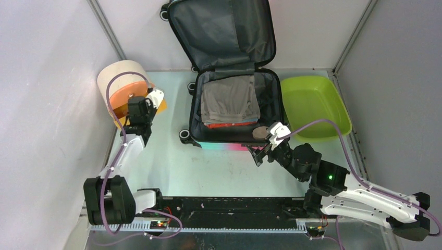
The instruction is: Open, take out, and arrange the luggage
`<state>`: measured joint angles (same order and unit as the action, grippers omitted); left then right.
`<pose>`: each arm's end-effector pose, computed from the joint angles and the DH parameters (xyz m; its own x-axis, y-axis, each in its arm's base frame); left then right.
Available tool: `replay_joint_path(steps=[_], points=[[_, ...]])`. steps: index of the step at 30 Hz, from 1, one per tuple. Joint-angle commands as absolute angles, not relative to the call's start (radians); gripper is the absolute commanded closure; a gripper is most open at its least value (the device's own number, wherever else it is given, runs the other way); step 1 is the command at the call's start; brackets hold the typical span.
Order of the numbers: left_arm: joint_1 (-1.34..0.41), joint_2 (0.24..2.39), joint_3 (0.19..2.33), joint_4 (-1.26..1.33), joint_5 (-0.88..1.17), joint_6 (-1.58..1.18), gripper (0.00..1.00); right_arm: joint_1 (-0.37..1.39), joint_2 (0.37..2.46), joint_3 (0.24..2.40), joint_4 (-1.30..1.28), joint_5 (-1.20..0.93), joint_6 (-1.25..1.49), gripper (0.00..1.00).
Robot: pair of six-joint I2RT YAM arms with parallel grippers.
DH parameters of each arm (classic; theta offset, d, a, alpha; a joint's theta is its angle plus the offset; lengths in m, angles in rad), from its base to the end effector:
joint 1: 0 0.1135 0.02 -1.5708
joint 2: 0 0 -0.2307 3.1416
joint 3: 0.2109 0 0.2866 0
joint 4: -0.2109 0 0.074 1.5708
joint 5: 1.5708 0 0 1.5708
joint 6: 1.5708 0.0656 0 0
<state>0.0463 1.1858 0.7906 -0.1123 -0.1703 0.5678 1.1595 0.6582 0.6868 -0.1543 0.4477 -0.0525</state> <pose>0.3354 0.0267 0.2074 -0.5134 0.5068 -0.6925 0.0979 0.8363 0.5394 0.1252 0.2160 0.3059 -0.0157 -0.1543 -0.9879 -0.6563 0.7470 -0.1063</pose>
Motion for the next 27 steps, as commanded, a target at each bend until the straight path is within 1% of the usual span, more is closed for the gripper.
replay_joint_path(steps=[1, 6, 12, 17, 22, 27], points=[[0.052, 1.221, 0.767, 0.093, -0.261, 0.63, 0.95, 1.134, 0.672, 0.723, -0.106, 0.428, -0.045, 0.0], [0.054, 1.303, 0.764, 0.204, -0.293, 0.648, 0.94, 1.105, 0.705, 0.718, -0.081, 0.387, -0.033, 0.0], [0.055, 1.407, 0.803, 0.255, -0.321, 0.649, 0.94, 1.09, 0.726, 0.713, -0.077, 0.373, -0.029, 0.0], [0.055, 1.446, 0.821, 0.309, -0.355, 0.66, 0.93, 1.069, 0.725, 0.713, -0.08, 0.367, -0.028, 0.01], [0.054, 1.493, 0.827, 0.387, -0.436, 0.688, 0.92, 1.057, 0.725, 0.713, -0.081, 0.36, -0.02, 0.0], [0.053, 1.515, 0.844, 0.406, -0.444, 0.7, 0.93, 1.054, 0.727, 0.713, -0.081, 0.356, -0.014, 0.0]])
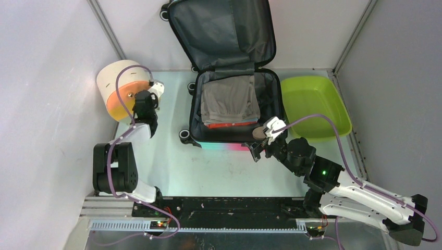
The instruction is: Open, take out, and arrange the luggage
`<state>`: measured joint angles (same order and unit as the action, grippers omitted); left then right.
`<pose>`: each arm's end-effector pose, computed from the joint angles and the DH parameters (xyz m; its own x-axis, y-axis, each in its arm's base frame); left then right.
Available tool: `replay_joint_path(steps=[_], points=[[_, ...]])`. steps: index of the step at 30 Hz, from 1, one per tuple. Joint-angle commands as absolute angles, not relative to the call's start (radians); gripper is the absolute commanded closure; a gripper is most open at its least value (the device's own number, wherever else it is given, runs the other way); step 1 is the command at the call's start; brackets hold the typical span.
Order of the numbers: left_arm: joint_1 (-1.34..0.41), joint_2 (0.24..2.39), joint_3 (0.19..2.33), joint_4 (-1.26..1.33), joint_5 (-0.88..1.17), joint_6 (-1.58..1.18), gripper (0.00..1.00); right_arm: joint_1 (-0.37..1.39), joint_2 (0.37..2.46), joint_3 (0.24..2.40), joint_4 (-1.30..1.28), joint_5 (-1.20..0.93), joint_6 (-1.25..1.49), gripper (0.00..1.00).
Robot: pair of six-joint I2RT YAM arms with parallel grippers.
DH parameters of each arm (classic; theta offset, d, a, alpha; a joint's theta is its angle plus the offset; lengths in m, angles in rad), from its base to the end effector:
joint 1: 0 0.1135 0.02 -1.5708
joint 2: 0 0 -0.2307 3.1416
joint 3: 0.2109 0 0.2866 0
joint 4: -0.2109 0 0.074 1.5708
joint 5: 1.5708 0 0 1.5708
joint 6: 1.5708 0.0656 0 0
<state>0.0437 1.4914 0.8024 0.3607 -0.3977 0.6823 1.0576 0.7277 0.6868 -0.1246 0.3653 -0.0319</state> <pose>0.3820 0.0421 0.1682 -0.5064 0.5598 -0.6559 -0.1124 0.7113 0.6938 0.1498 0.2182 0.2932 -0.0604 -0.1679 -0.9840 -0.6430 0.7606 -0.0903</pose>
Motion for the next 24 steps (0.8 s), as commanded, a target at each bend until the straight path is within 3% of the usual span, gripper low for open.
replay_joint_path(steps=[1, 4, 13, 24], points=[[0.052, 1.515, 0.847, 0.401, -0.443, 0.695, 0.93, 1.054, 0.726, 0.713, -0.081, 0.355, -0.01, 0.01], [0.031, 1.496, 0.843, 0.37, -0.431, 0.68, 0.88, 1.054, 0.727, 0.713, -0.08, 0.354, -0.005, 0.0], [-0.043, 1.426, 0.781, 0.24, -0.492, 0.625, 0.58, 1.056, 0.703, 0.713, -0.084, 0.345, 0.023, 0.01], [-0.056, 1.514, 0.752, 0.22, -0.582, 0.68, 0.51, 1.053, 0.636, 0.713, -0.122, 0.361, 0.019, 0.0]])
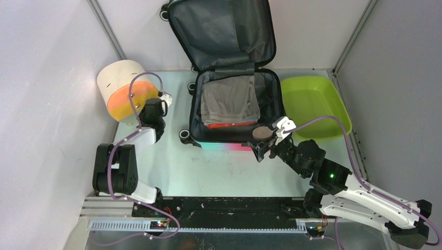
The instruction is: Open, take out, and arrange the luggage
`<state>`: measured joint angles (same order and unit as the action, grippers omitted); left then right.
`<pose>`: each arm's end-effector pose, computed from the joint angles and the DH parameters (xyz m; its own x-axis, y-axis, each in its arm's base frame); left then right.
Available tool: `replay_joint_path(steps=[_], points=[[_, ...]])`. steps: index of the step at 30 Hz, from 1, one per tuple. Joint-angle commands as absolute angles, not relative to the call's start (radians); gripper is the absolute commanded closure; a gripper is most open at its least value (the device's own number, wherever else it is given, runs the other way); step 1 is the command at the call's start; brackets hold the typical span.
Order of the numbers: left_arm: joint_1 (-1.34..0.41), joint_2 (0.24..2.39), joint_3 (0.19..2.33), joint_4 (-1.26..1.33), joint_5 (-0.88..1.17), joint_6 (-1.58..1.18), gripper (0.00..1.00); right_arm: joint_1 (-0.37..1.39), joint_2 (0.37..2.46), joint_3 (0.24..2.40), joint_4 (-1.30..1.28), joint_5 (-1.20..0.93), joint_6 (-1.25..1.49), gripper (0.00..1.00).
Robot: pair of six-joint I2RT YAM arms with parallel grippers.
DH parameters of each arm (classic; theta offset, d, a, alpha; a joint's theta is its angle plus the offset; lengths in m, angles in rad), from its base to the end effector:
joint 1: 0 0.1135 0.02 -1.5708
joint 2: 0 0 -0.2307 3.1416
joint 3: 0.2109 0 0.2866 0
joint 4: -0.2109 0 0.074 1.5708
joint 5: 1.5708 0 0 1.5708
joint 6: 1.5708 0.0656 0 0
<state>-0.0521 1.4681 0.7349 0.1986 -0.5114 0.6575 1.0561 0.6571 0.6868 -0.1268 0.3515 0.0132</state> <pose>0.3588 0.0134 0.1332 -0.6320 0.5666 -0.5287 0.0140 0.6905 0.7232 0.1430 0.2070 0.3096 -0.0563 -0.0743 -0.9956 -0.6478 0.7615 -0.0202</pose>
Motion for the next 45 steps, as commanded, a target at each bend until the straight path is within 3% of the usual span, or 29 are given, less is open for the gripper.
replay_joint_path(steps=[1, 13, 30, 36, 45], points=[[-0.057, 1.525, 0.749, 0.235, -0.592, 0.69, 0.51, 1.054, 0.634, 0.713, -0.123, 0.36, 0.016, 0.0], [-0.059, 1.713, 0.733, 0.575, -0.737, 0.825, 0.54, 1.033, 0.623, 0.714, -0.154, 0.357, 0.009, 0.01], [-0.072, 1.819, 0.804, 0.59, -0.723, 0.818, 0.57, 1.001, 0.643, 0.713, -0.146, 0.339, 0.014, 0.0], [-0.073, 1.84, 0.828, 0.582, -0.726, 0.819, 0.67, 0.988, 0.65, 0.713, -0.151, 0.335, 0.016, 0.0], [-0.069, 1.865, 0.835, 0.6, -0.765, 0.815, 0.64, 0.979, 0.65, 0.713, -0.152, 0.329, 0.021, 0.01]])
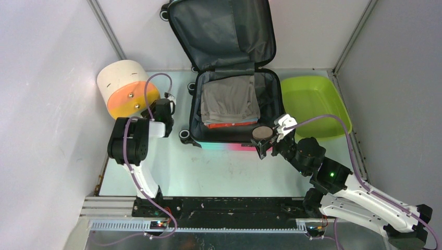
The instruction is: Open, take out, and arrange the luggage
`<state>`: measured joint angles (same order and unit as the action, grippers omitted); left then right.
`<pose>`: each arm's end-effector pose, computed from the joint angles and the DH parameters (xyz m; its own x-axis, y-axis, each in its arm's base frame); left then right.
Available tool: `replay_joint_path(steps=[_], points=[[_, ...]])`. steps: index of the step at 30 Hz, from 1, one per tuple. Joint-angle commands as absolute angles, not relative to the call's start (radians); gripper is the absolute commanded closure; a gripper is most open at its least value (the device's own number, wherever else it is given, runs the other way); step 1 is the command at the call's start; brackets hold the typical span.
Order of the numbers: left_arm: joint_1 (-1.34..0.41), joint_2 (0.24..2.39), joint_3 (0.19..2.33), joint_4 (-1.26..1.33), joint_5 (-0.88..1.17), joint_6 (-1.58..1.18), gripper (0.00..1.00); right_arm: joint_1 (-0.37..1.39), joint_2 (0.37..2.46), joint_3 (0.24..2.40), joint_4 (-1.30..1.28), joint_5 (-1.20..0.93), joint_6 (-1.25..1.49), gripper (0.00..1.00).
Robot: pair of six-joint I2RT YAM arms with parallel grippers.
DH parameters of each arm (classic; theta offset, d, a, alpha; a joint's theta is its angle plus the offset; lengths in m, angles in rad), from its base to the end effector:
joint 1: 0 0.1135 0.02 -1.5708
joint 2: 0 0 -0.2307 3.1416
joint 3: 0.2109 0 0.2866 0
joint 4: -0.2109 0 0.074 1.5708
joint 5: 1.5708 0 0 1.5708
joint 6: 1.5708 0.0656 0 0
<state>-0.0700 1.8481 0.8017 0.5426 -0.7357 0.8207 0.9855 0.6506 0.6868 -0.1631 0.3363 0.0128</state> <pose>0.3849 0.0171 0.0636 -0.7193 0.5942 -0.3600 -0.0120 0.5075 0.8616 0.1557 0.1957 0.3061 -0.0777 -0.0953 -0.9924 -0.6051 0.7956 -0.0291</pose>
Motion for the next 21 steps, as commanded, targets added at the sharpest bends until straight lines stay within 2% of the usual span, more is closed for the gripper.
replay_joint_path(steps=[1, 8, 11, 13, 16, 18, 21], points=[[-0.07, 1.867, 0.833, 0.602, -0.766, 0.818, 0.64, 0.978, 0.65, 0.713, -0.151, 0.33, 0.019, 0.0], [-0.065, 1.877, 0.843, 0.612, -0.779, 0.822, 0.59, 0.965, 0.667, 0.713, -0.147, 0.317, 0.02, 0.0], [-0.062, 1.878, 0.843, 0.616, -0.771, 0.823, 0.6, 0.959, 0.673, 0.713, -0.141, 0.313, 0.016, 0.0], [-0.06, 1.878, 0.851, 0.594, -0.765, 0.818, 0.65, 0.955, 0.673, 0.713, -0.137, 0.308, 0.014, 0.0], [-0.059, 1.866, 0.857, 0.564, -0.753, 0.812, 0.83, 0.945, 0.672, 0.713, -0.135, 0.298, 0.012, 0.0], [-0.064, 1.856, 0.853, 0.553, -0.751, 0.812, 0.89, 0.944, 0.67, 0.713, -0.132, 0.293, 0.014, 0.01], [-0.085, 1.828, 0.838, 0.551, -0.756, 0.822, 0.91, 0.942, 0.664, 0.713, -0.128, 0.289, 0.016, 0.0]])
